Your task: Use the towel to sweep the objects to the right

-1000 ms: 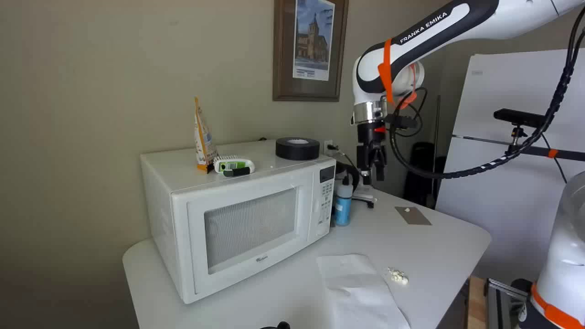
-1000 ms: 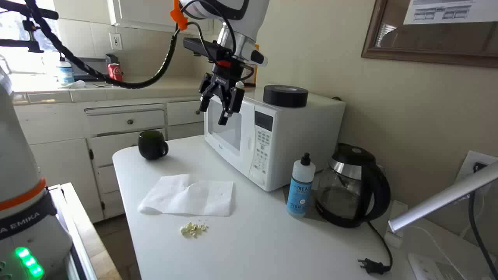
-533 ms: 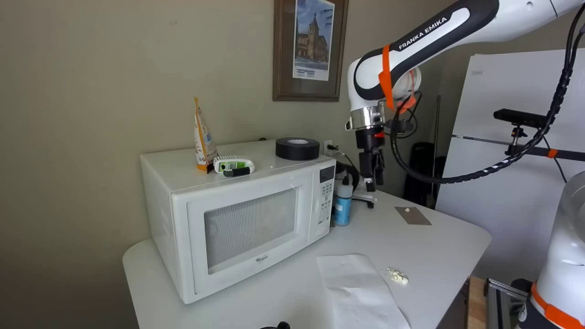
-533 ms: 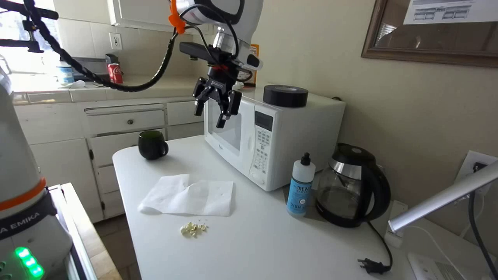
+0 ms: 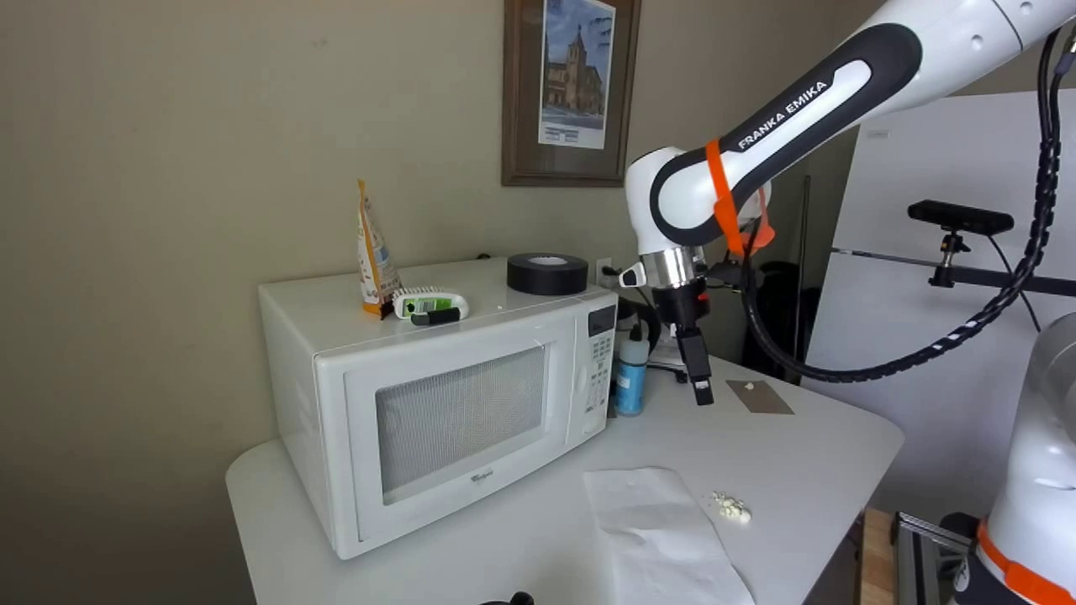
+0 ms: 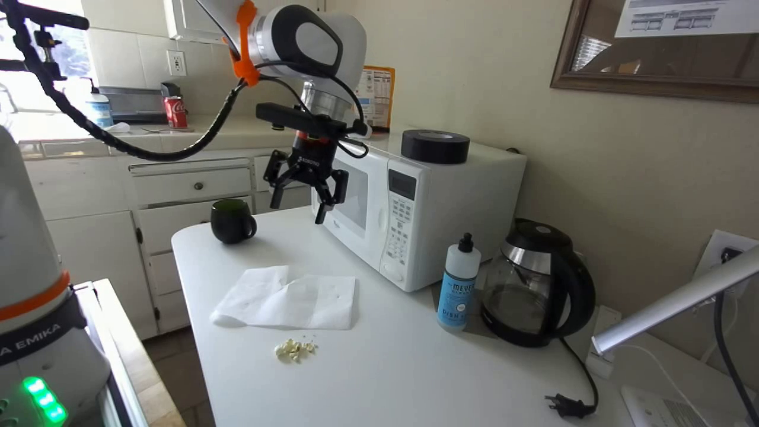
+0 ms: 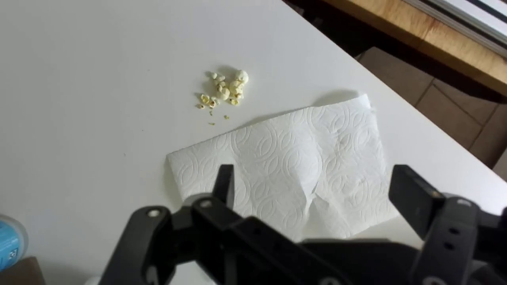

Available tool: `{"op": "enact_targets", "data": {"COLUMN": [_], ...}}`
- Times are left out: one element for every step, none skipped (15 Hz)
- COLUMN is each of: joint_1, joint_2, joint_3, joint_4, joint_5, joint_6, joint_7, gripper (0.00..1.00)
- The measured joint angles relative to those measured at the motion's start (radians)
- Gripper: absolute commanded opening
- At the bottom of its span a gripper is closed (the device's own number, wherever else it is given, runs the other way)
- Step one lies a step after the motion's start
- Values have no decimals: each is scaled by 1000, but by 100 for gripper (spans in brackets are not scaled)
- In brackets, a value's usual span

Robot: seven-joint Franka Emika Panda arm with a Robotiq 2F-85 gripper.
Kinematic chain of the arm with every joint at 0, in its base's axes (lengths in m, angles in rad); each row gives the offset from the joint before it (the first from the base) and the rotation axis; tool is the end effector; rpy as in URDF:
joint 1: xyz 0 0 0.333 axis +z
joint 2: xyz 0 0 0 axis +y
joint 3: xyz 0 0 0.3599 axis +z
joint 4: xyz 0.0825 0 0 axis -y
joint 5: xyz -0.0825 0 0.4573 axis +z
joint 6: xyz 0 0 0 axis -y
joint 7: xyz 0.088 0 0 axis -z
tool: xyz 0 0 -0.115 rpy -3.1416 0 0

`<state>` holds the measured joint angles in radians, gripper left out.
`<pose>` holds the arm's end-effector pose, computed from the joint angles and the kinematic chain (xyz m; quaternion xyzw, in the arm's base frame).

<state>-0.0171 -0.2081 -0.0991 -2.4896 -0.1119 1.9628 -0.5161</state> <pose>0.4507 -0.0597 0.3293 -0.9601 -0.2272 0.1624 0.0135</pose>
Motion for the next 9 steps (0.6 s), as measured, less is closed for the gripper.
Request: {"op": "enact_targets", "data": {"joint_1": [0,0,0,1,4,7,12,17,21], "joint_2": [-1,-2,-3,-4,-4,-4,-3,0,3], "joint_3": [0,0,0,2,8,18,28,36,43], "joint_4": [0,0,0,0,-6,-23,-53,-95,-142], "joint_5": [-1,-2,-2,-17,-47,-79,-110,-145,-182], "joint_6": [0,0,0,6,24,53,98,157,229], "joint_7": [-8,-13,-16,-25,-39,-49,-55,-58,-59], "gripper": [100,100,100,100,100,100,100,100,100]}}
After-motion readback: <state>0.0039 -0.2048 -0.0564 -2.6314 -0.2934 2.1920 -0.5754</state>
